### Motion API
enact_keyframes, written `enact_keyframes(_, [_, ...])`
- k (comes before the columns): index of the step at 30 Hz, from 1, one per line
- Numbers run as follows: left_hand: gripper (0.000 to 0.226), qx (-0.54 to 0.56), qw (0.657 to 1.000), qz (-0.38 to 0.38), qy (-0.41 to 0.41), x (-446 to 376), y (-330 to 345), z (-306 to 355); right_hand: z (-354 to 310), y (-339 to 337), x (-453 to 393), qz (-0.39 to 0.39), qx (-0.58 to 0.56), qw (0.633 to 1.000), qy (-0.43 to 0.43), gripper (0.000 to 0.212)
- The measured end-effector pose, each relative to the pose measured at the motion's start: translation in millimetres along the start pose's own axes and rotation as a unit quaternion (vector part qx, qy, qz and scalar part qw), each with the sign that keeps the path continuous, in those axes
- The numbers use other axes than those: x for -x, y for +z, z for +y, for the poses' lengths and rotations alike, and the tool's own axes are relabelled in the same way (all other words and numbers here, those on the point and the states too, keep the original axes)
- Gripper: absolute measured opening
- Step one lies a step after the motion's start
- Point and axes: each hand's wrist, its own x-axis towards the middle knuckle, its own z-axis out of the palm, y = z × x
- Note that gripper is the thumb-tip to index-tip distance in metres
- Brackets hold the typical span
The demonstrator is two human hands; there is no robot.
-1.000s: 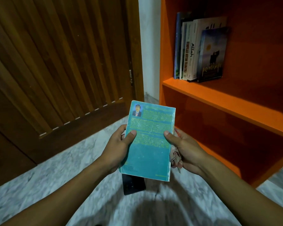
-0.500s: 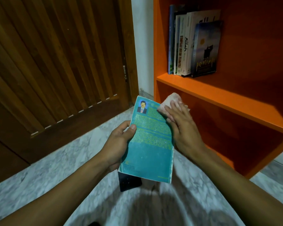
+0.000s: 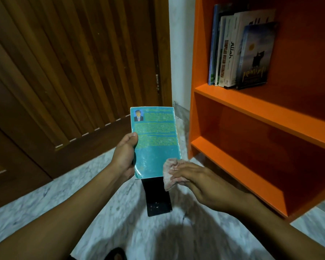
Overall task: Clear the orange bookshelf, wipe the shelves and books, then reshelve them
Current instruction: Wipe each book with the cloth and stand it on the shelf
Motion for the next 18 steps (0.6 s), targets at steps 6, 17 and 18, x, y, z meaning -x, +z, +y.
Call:
enact_keyframes(6, [0.023, -0.079, 0.996, -0.011, 0.035, 4.0, 1.3, 10.8, -7.0, -41.1, -10.3, 0.168, -0.249, 0.938, 0.173, 0.026])
enact_keyframes(17, [0.025, -0.137, 0.977, -0.163, -0.021, 55.8, 51.3, -18.4, 3.7, -26.8, -30.4, 0.284, -0.039, 0.943, 0.167, 0.036])
enact_keyframes(18, [0.023, -0.121, 0.979, -0.161, -0.029, 56.8, 55.2, -18.5, 1.3, -19.4, -30.9, 0.260, -0.004, 0.951, 0.166, 0.040])
